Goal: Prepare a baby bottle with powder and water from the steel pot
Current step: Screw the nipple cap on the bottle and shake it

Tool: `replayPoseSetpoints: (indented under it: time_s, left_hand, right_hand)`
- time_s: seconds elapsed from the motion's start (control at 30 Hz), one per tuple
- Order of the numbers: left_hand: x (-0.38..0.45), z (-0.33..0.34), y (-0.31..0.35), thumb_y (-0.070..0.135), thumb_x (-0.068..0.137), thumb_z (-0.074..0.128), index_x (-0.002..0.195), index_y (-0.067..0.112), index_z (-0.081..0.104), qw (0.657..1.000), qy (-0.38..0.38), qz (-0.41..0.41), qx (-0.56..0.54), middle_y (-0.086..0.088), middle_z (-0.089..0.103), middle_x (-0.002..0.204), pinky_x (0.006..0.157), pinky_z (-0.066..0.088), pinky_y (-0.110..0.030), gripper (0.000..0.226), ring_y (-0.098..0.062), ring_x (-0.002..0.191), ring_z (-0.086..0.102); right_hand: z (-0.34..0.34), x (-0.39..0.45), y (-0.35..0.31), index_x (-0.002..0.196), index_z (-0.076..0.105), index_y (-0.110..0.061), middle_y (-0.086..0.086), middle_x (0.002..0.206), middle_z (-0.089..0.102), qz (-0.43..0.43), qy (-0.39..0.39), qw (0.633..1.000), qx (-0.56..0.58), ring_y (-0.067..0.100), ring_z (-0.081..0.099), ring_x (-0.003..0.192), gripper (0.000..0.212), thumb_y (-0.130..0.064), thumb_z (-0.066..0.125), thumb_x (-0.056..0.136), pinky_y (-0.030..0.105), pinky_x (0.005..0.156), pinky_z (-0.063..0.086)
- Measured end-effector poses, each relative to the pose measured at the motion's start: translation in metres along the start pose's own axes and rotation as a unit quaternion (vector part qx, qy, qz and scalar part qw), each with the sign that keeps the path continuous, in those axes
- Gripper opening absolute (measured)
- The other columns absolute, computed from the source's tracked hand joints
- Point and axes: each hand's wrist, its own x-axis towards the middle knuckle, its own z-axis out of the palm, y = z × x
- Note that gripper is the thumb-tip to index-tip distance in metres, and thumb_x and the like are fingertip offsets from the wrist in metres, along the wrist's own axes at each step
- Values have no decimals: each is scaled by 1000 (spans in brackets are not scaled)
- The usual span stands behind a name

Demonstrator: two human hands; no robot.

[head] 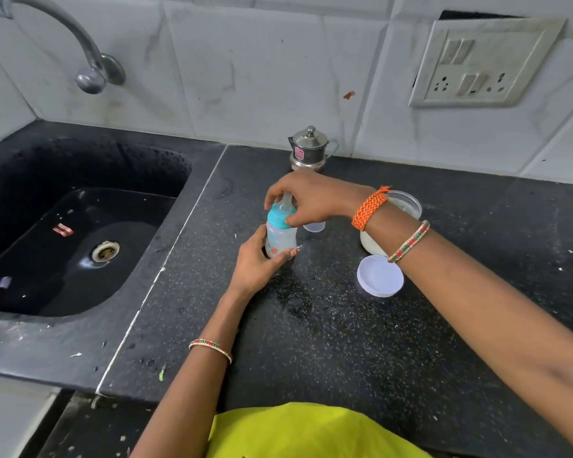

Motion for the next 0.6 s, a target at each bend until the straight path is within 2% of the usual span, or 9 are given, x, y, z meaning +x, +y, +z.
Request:
replayPoseSetpoints:
  time_s: [0.1, 0.2, 0.3, 0.4, 0.43, 0.47, 0.5, 0.53, 0.6]
  left_hand:
    - [0, 0, 0, 26, 79, 75, 116, 36, 45, 1000, 5, 6, -3, 30, 55, 102, 74, 42, -2, 48, 18, 91, 55]
    - [0, 0, 0, 25, 78, 75, 116, 35, 46, 1000, 4, 10, -5, 28, 57, 103, 76, 43, -4, 49, 16, 93, 56]
    - [0, 0, -2, 25, 78, 76, 121, 32, 47, 1000, 3, 14, -6, 25, 58, 108, 80, 44, -6, 52, 12, 99, 57]
    - [-1, 0, -1, 25, 79, 75, 122, 29, 47, 1000, -1, 13, -4, 25, 56, 107, 79, 42, -3, 52, 17, 96, 55]
    - [-1, 0, 0, 25, 79, 75, 120, 31, 47, 1000, -3, 11, -3, 27, 55, 105, 77, 42, -2, 50, 19, 94, 54]
    - [-1, -1, 0, 25, 79, 75, 118, 32, 46, 1000, -3, 9, -4, 28, 55, 104, 77, 42, -2, 49, 19, 93, 54]
    - [-1, -1, 0, 25, 78, 75, 117, 32, 46, 1000, -2, 6, -7, 28, 55, 104, 77, 43, -3, 49, 18, 93, 55]
    - [0, -1, 0, 25, 78, 76, 116, 32, 47, 1000, -1, 4, -8, 26, 57, 104, 79, 44, -5, 49, 15, 94, 56]
    - [0, 0, -1, 25, 77, 76, 117, 30, 48, 1000, -1, 2, -10, 23, 59, 104, 79, 45, -7, 49, 11, 95, 57]
  right_hand:
    - [0, 7, -3, 109, 66, -20, -2, 100, 52, -8, -16, 999, -36, 13, 48, 91, 35, -14, 71, 75, 25, 71, 43]
    - [0, 12, -6, 104, 63, -19, 3, 105, 52, 9, -27, 998, -53, 19, 52, 92, 32, -21, 73, 74, 33, 72, 50]
    - [0, 12, -10, 100, 58, -9, 5, 94, 45, 46, -5, 993, -113, 23, 51, 85, 41, -44, 68, 81, 33, 67, 40]
    - [3, 10, -11, 76, 43, -8, 1, 72, 39, 72, 21, 984, -162, 23, 46, 75, 61, -68, 50, 82, 34, 59, 34]
    - [2, 9, -11, 75, 45, -8, 1, 70, 41, 82, 27, 984, -158, 24, 48, 75, 65, -73, 46, 80, 32, 56, 34]
    - [1, 9, -9, 84, 51, -8, 3, 76, 48, 87, 23, 985, -144, 25, 51, 79, 67, -75, 47, 79, 32, 58, 37]
    - [-2, 8, -7, 105, 53, -9, 6, 90, 54, 81, 3, 989, -123, 26, 54, 87, 68, -71, 53, 78, 33, 65, 42]
    - [-4, 7, -4, 125, 46, -13, 8, 107, 55, 60, -27, 993, -93, 25, 55, 96, 69, -60, 63, 78, 34, 74, 45]
    - [-8, 4, -2, 135, 38, -21, 8, 121, 52, 8, -71, 997, -21, 16, 55, 92, 67, -29, 71, 77, 28, 75, 45]
